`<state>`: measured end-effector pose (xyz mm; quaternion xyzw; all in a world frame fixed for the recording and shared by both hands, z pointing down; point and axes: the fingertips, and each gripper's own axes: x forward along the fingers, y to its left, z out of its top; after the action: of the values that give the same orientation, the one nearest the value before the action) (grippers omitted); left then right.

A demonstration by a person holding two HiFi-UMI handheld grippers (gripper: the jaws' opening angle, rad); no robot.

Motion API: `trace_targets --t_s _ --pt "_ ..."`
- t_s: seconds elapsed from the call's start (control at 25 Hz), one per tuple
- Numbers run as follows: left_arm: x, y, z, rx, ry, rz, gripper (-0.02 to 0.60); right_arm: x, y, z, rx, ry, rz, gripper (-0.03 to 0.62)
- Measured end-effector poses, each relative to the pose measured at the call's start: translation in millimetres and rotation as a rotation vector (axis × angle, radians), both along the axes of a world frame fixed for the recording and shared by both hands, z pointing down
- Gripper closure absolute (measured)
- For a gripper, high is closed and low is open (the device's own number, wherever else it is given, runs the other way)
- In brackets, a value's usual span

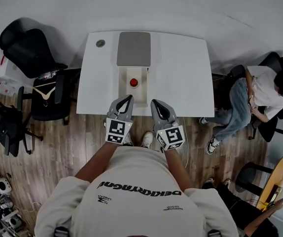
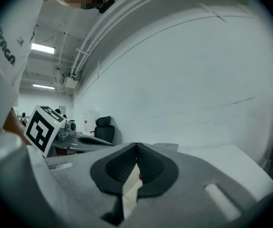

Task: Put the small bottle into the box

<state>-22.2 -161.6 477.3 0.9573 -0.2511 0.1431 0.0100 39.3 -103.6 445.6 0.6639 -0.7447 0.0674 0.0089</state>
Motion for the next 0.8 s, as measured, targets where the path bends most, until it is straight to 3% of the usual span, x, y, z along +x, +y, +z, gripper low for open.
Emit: trace_targets --t_s 0.8 --pt "-7 22 -24 0.009 0.068 0.056 0.583 5 0 -7 -0.008 -0.039 0.014 0.597"
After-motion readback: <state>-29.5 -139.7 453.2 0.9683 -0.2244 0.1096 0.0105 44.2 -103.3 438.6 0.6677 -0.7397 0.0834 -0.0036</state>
